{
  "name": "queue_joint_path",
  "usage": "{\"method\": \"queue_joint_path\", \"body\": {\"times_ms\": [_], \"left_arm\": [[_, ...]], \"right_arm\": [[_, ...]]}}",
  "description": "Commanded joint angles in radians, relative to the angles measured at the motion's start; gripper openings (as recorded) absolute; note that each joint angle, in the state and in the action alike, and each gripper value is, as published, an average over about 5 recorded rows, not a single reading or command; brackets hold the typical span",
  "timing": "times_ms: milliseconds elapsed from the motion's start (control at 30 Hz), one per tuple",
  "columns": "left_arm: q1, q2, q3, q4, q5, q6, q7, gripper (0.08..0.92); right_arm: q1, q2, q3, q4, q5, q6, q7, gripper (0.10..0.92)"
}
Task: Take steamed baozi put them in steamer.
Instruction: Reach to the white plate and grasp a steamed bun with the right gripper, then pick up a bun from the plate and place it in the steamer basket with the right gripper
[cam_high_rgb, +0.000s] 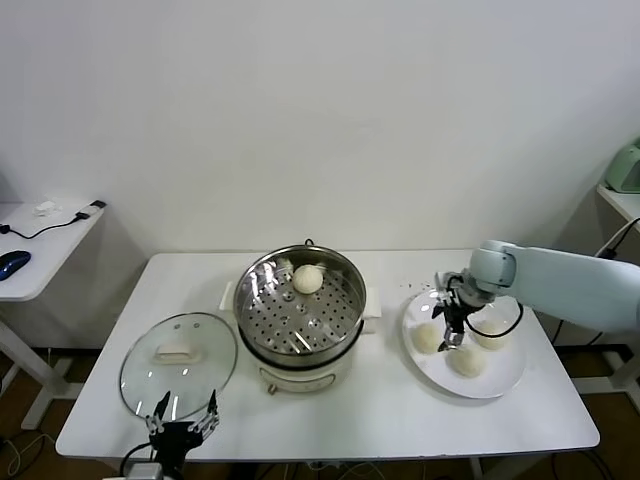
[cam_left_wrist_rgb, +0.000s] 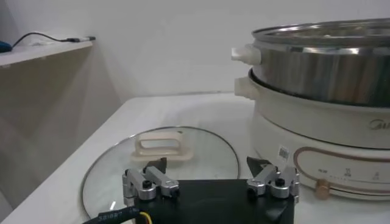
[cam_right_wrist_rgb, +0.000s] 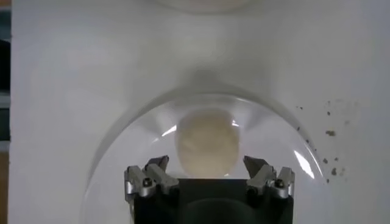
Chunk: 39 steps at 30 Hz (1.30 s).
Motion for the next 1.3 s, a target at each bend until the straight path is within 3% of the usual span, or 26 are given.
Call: {"method": "queue_joint_path", "body": {"times_ms": [33, 367, 500, 733, 967, 1300], "left_arm": [[0.0, 0.0, 0.001, 0.002, 0.0, 0.003, -0.001, 0.823], [0.004, 0.0, 0.005, -0.004, 0.001, 0.006, -0.002, 0.823], [0.006, -0.002, 0.007, -0.01, 0.002, 0.006, -0.003, 0.823], [0.009, -0.005, 0.017, -0.019, 0.004, 0.005, -0.003, 0.823], [0.007, -0.003, 0.02, -0.033, 0.005, 0.006, -0.003, 0.823], [-0.008, -0.003, 0.042, -0.051, 0.014, 0.015, -0.001, 0.823]], "right_arm": [[-0.091, 0.023, 0.072, -0.043, -0.03, -0.023, 0.019, 0.789], [-0.076, 0.015, 0.077, -0.028, -0.045, -0.022, 0.012, 0.569], [-0.018, -0.004, 0.063, -0.002, -0.039, -0.015, -0.005, 0.515], [0.302, -0.023, -0.134, 0.074, 0.048, 0.034, -0.09, 0.501], [0.69, 0.076, -0.288, 0.177, 0.305, 0.04, -0.13, 0.501], [0.752, 0.388, -0.144, 0.351, 0.626, -0.106, 0.047, 0.501]]}}
